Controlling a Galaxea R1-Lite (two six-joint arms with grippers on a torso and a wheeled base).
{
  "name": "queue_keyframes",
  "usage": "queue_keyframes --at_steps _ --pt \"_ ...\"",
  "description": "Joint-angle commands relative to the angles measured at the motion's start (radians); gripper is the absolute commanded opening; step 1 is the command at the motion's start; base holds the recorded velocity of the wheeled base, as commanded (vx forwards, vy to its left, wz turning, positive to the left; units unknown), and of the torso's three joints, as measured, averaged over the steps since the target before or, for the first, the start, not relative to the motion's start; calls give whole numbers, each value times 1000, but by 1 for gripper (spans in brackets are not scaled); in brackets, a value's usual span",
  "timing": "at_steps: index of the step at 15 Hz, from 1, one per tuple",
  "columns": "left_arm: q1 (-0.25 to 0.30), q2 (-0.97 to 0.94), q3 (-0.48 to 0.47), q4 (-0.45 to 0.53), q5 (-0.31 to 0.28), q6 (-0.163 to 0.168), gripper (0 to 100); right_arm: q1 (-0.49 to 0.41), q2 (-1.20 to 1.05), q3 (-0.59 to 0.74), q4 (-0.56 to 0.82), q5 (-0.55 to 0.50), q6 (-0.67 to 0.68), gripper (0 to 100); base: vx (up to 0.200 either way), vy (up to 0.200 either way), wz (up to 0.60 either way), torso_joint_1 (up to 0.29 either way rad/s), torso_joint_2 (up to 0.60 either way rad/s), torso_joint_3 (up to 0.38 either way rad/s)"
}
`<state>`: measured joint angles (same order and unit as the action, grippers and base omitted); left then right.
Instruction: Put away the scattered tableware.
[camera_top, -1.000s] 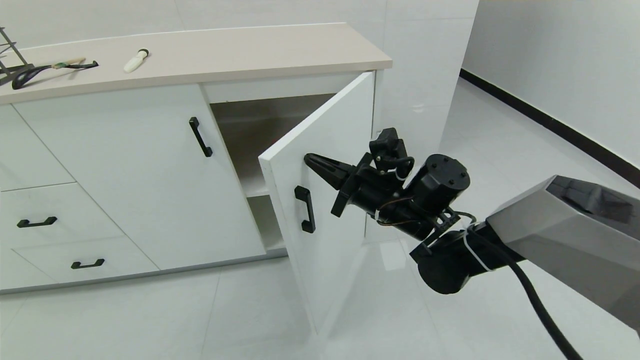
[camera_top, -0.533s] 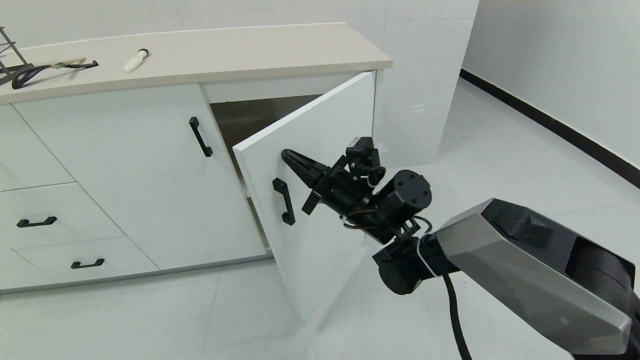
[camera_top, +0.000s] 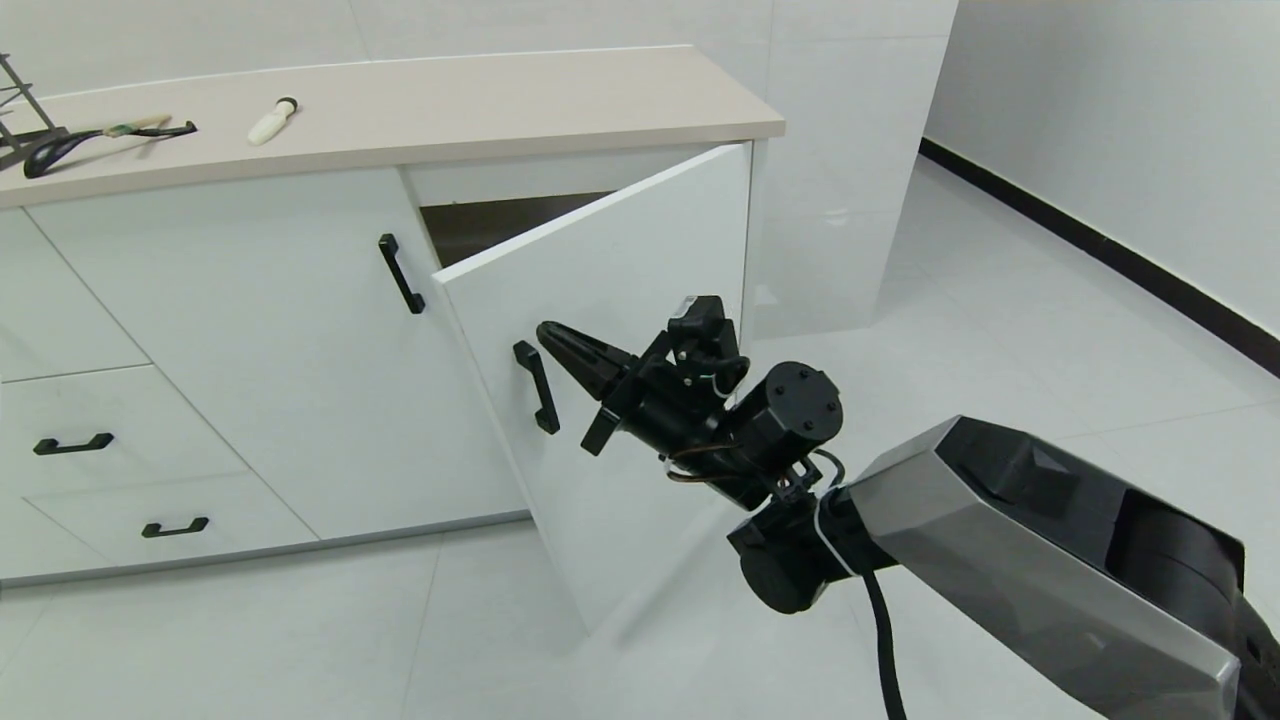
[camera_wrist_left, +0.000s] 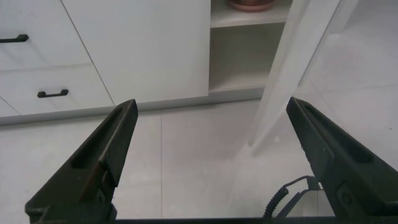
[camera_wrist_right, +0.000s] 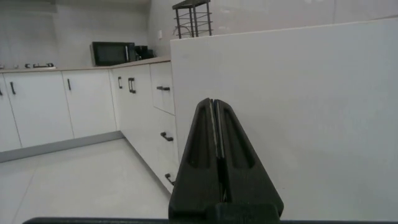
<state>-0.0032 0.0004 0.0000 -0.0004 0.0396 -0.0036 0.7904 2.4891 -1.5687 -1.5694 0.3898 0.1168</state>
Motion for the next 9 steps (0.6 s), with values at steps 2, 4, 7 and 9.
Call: queue_keyframes --at_steps 2,4,7,9 --pt "0 0 0 0 0 -3 100 3 -104 147 -1 -3 23 0 0 0 0 0 0 0" --pt "0 0 0 0 2 -6 100 1 -239 337 -1 -6 26 0 0 100 0 -1 -1 4" --pt "0 0 0 0 2 -15 100 -2 -464 636 -1 -39 24 0 0 200 0 4 1 2" --pt "0 0 0 0 2 -15 100 -39 -619 791 -1 -42 23 0 0 200 0 2 0 0"
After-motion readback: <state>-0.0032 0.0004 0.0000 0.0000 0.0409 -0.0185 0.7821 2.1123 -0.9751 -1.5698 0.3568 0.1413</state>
